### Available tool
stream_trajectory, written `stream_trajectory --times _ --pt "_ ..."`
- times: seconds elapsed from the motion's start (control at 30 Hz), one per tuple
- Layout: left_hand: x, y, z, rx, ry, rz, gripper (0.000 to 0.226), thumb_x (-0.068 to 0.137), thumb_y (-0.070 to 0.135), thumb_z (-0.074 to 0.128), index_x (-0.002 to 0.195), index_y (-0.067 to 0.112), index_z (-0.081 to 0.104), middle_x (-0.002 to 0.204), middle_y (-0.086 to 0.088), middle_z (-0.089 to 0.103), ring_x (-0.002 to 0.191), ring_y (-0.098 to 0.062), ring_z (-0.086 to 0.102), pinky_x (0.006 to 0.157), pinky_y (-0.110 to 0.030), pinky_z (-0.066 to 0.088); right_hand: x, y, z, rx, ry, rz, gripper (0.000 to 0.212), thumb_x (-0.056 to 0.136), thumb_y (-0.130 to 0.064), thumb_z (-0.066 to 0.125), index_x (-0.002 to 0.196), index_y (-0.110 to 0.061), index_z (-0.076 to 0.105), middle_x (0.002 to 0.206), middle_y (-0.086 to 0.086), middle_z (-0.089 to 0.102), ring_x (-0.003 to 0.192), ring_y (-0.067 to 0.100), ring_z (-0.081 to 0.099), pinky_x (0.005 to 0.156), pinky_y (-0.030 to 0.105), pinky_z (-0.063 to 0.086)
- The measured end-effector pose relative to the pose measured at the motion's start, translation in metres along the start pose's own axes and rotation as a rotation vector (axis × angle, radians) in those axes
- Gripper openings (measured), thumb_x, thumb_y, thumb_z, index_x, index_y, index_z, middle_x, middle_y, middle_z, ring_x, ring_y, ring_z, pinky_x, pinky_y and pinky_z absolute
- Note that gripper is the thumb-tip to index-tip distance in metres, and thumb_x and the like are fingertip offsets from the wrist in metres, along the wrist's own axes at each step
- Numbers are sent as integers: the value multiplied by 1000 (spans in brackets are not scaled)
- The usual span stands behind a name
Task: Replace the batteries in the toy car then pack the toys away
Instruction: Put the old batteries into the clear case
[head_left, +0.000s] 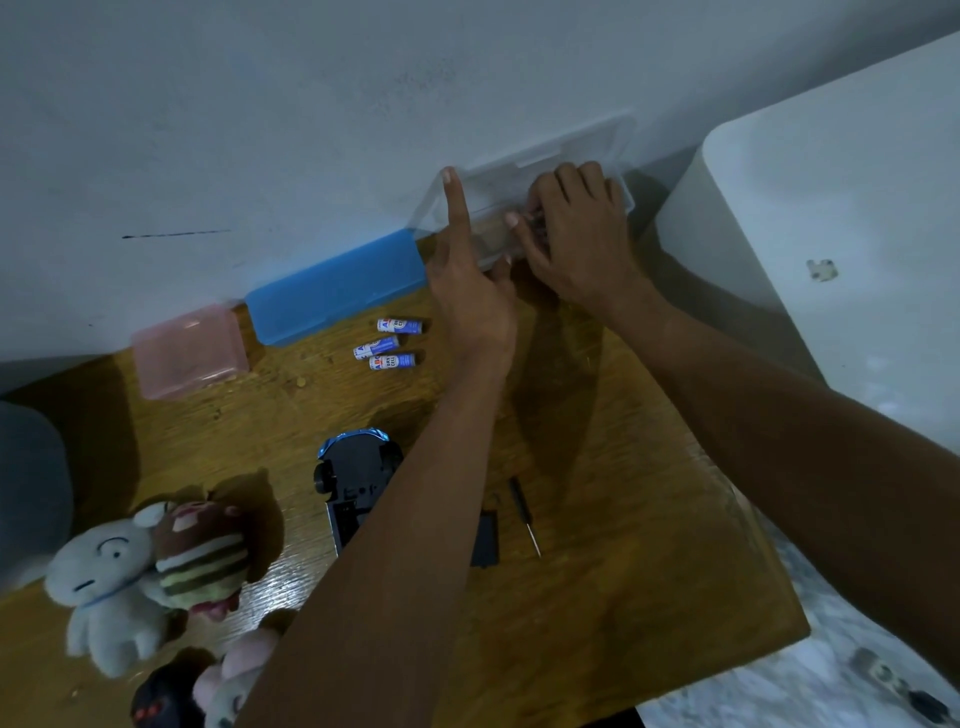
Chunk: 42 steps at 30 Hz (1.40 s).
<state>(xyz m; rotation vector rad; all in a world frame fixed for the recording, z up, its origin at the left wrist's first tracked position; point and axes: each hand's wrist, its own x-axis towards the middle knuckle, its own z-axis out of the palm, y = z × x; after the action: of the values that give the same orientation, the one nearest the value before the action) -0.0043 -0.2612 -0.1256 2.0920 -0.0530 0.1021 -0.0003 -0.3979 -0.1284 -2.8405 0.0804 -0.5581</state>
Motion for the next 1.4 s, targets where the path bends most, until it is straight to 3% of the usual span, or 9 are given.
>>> stream_trajectory --times 0.2,0.37,0.5,0.63,0.8,0.93,1.1,1.27,1.4 --pt "-2 3 -1 16 11 -10 100 87 -1 74 161 33 16 133 -3 60 115 -12 56 88 -15 45 4 1 -11 71 211 55 40 97 -38 57 131 -18 61 107 12 65 97 30 59 79 37 48" --pt "-4 7 -2 -46 -2 -73 96 88 -3 71 161 33 20 141 -4 55 123 -6 50 92 -7 41 3 4 -21 19 228 95 22 94 -37 62 114 -28 66 113 11 61 104 30 56 80 40 47" --pt "-5 8 -3 12 22 -75 75 88 -5 71 152 22 43 138 -5 58 119 -3 48 97 -14 42 -17 8 -20 -1 135 100 20 93 -35 59 112 -30 64 122 2 61 121 28 49 92 42 33" --pt "-6 13 -5 130 -1 -31 53 90 2 72 140 13 59 141 -10 58 132 -23 52 109 -24 40 -35 8 -17 62 34 136 20 95 -35 57 110 -26 67 124 1 61 127 27 43 100 49 31" --pt "-8 15 -6 123 -54 -92 57 91 23 76 144 17 57 148 -16 51 139 -29 47 113 -32 39 -33 5 -21 229 69 385 38 93 -52 59 123 -29 65 141 5 52 133 27 42 108 42 37" --pt "-8 14 -4 94 -60 -103 51 97 24 69 145 17 55 155 -19 43 147 -31 37 119 -43 37 -29 7 -20 398 -4 585 49 94 -48 63 138 -26 58 155 10 39 142 26 38 113 39 42" --pt "-7 17 -4 95 -52 -119 50 96 21 69 144 16 55 157 -19 40 150 -30 31 122 -36 28 -29 9 -20 434 -42 600 51 93 -49 64 138 -26 58 157 11 38 144 27 37 114 40 42" --pt "-6 17 -3 134 -80 -123 50 98 23 67 145 16 54 158 -17 40 151 -30 30 123 -41 29 -26 9 -23 339 -99 576 51 93 -54 61 138 -29 57 155 10 39 141 29 40 107 46 48" --pt "-3 23 -13 135 -162 -161 50 99 19 65 147 17 52 159 -17 38 150 -29 30 124 -35 25 -17 2 -38 145 -225 582 49 96 -54 55 140 -32 53 155 10 36 142 33 33 108 47 38"
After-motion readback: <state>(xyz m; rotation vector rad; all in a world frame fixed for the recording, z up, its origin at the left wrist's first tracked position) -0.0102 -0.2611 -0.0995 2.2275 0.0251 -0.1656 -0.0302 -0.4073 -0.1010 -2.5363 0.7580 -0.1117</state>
